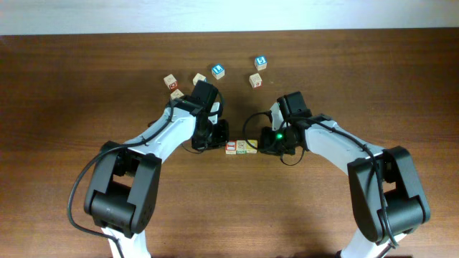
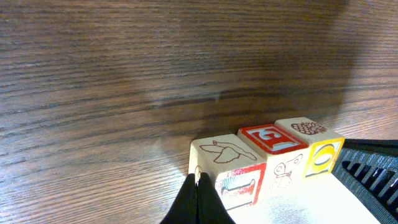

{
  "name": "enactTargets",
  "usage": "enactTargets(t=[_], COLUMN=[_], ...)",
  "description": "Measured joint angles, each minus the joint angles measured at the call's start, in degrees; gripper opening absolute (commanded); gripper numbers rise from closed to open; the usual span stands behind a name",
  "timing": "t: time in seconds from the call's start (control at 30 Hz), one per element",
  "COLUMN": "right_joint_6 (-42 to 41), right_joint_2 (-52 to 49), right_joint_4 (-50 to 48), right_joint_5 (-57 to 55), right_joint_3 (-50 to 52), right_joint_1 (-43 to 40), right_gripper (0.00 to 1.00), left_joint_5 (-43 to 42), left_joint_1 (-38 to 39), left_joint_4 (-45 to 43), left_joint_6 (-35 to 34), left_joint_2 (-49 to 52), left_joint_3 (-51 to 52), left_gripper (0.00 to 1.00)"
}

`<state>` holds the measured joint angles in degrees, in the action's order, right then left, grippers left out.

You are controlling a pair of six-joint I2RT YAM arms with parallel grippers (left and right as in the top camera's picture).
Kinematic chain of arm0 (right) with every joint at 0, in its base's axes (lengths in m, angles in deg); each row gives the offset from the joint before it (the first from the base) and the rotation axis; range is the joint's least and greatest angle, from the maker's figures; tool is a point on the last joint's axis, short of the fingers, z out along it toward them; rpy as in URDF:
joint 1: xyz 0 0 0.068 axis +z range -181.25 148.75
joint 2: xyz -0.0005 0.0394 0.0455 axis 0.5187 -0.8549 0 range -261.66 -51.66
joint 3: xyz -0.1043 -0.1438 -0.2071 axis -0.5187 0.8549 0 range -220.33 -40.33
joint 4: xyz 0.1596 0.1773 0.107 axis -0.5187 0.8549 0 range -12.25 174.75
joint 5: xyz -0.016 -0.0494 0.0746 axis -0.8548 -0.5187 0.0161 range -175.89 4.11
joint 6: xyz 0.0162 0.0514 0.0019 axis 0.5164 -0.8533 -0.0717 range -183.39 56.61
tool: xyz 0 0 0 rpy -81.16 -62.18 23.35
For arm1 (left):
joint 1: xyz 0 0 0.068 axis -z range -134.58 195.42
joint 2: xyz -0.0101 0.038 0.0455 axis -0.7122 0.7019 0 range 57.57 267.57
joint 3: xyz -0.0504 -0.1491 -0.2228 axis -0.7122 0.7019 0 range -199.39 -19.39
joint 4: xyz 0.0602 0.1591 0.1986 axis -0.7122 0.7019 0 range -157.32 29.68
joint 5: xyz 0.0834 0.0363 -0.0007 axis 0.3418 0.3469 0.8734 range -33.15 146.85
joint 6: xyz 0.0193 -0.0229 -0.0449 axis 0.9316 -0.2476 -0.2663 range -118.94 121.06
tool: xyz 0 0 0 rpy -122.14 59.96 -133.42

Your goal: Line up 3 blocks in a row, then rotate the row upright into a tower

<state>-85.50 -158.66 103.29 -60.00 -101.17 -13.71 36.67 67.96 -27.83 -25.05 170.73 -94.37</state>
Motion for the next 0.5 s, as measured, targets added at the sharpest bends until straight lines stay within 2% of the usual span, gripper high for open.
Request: enactTargets(t=[0.5], right_joint_6=[1.9], right_joint_2=[0.0], right_joint_4=[-2.8], right_joint_5=[4.1], right_joint_3=[0.3], right_joint_1=[-0.7], right_gripper=[0.05], left_joint_5=[0.7], left_joint_1=[-0.2], left_joint_4=[1.3], left_joint_6=[0.0], left_joint_2=[0.0], left_joint_3=[0.0], left_gripper=[0.0])
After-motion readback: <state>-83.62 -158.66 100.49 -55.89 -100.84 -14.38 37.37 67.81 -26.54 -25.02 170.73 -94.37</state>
